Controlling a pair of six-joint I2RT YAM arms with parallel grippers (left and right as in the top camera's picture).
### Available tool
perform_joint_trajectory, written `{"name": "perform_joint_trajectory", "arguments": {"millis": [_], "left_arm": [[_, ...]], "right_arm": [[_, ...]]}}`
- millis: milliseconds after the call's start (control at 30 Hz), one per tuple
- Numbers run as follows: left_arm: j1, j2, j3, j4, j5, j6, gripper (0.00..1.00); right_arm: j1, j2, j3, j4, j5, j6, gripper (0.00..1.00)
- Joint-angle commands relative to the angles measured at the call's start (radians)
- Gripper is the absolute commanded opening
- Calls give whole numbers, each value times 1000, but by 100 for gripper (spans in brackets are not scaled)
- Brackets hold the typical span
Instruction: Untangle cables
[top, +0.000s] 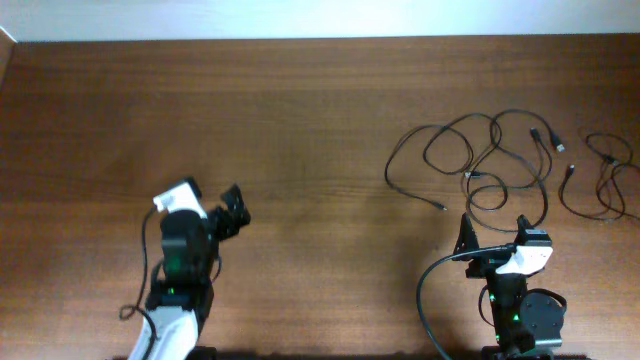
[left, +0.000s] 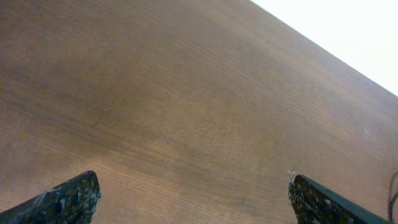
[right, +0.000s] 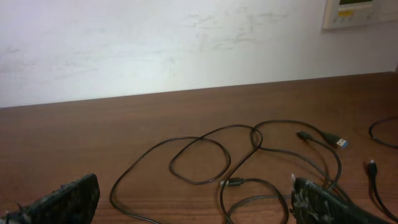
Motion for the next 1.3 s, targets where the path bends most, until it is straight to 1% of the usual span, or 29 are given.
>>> {"name": "perform_joint_trajectory", "arguments": {"millis": [0, 100, 233, 267, 300, 333, 367, 400, 467, 533, 600, 667, 700, 733, 767, 800, 1267], "left_arm": [[-3, -108, -161, 105, -6, -9, 99], [-1, -198, -256, 114, -18, -9, 99], [-1, -284, -270, 31, -33, -8, 99], [-1, -324, -270, -18, -33, -8, 99], [-1, -414, -271, -115, -39, -8, 99], [-1, -454, -271, -156, -46, -8, 99], [-1, -542, -271, -246, -71, -8, 99], [-1, -601, -271, -304, -87, -8, 99], [-8, -750, -270, -319, -69, 74, 99], [-28, -841, -270, -319, -69, 134, 99], [-67, -941, -270, -320, -58, 313, 99], [-86, -996, -270, -321, -58, 439, 99], [-92, -1023, -270, -321, -58, 528, 99], [-92, -1045, -270, -322, -59, 619, 99], [-91, -1045, -270, -322, -61, 673, 99], [-91, -1045, -270, -322, -70, 688, 99], [-91, -1045, -270, -317, -75, 687, 99]], "right_arm": [[5, -6, -5, -7, -2, -8, 99], [5, -6, -5, -7, -2, -8, 98], [5, -6, -5, -8, -2, -8, 99], [5, -6, -5, -7, -2, -8, 99], [5, -6, -5, -7, -2, -8, 98], [5, -6, -5, -7, -2, -8, 99], [5, -6, -5, -7, -2, -8, 99], [5, -6, -5, -7, -2, -8, 99], [5, -6, -5, -7, -2, -8, 98], [5, -6, -5, -7, -2, -8, 99], [5, -6, -5, -7, -2, -8, 99], [5, -6, -5, -7, -2, -8, 99], [5, -6, -5, -7, -2, -8, 99], [5, -6, -5, -7, -2, -8, 99], [5, -6, -5, -7, -2, -8, 99], [5, -6, -5, -7, -2, -8, 98], [5, -6, -5, -7, -2, -8, 99]]}}
